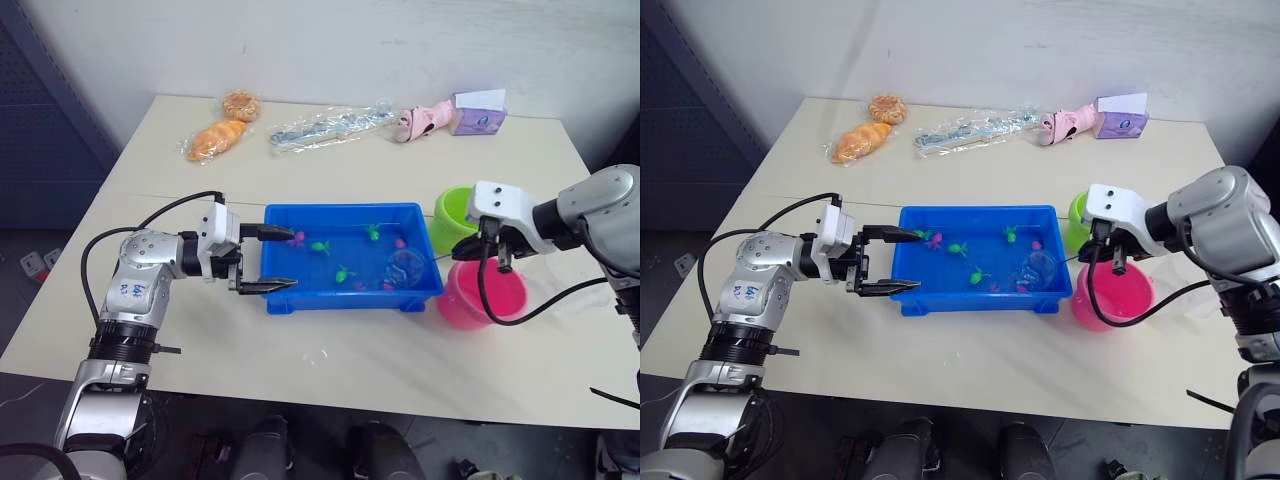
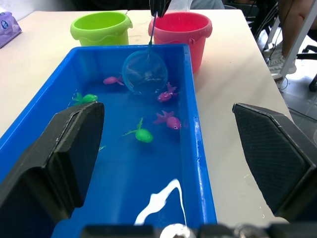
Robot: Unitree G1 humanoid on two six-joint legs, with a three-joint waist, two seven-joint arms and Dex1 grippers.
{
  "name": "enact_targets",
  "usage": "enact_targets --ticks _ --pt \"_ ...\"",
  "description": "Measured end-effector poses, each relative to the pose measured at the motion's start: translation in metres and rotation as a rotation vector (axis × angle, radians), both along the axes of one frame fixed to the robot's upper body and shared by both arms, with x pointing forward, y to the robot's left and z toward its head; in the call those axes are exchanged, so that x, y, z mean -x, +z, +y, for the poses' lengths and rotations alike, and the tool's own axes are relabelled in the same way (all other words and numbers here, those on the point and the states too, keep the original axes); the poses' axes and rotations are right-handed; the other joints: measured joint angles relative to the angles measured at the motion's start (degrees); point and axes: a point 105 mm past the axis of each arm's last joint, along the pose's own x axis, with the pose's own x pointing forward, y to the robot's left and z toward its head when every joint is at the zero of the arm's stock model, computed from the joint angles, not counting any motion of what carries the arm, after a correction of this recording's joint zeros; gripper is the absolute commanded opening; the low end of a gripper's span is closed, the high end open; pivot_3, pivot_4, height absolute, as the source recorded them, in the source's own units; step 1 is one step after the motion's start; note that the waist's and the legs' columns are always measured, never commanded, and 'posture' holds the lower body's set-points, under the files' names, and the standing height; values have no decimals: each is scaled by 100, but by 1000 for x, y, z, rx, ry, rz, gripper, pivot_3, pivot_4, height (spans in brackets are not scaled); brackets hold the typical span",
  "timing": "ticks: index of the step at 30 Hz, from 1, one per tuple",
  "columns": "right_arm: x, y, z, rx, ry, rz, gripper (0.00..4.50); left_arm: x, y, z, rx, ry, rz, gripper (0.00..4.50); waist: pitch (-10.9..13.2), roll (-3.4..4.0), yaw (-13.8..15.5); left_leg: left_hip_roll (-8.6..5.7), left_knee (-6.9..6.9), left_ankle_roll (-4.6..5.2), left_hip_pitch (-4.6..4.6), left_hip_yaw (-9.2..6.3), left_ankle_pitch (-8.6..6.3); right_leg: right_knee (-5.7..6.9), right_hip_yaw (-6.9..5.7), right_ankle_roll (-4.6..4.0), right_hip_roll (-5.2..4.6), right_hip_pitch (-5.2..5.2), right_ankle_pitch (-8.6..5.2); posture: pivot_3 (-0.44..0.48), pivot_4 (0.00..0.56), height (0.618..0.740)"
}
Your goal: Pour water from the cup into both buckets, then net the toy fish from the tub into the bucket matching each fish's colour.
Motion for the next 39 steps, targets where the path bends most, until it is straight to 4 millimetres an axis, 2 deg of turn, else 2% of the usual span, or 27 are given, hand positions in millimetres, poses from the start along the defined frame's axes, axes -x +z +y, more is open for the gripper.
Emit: enact_targets --ticks 8,18,24,39 --pt "-2 0 7 142 150 -124 0 0 0 1 -7 0 -3 4461 0 0 -2 0 0 0 0 1 0 0 1 0 0 -1 0 0 150 740" --pt "3 -18 24 172 248 -53 0 0 -1 1 -18 4 -11 4461 0 0 1 0 1 0 0 1 0 4 0 0 0 0 0 0 150 740" --pt "4 -17 29 23 149 26 0 0 -2 2 -19 5 -8 4461 0 0 3 1 1 0 0 0 0 6 -1 0 0 1 0 0 150 740" --pt "4 -1 7 -341 -129 174 0 0 -2 2 -24 9 -7 4461 0 0 3 1 -1 0 0 0 0 5 -1 0 0 1 0 0 150 740"
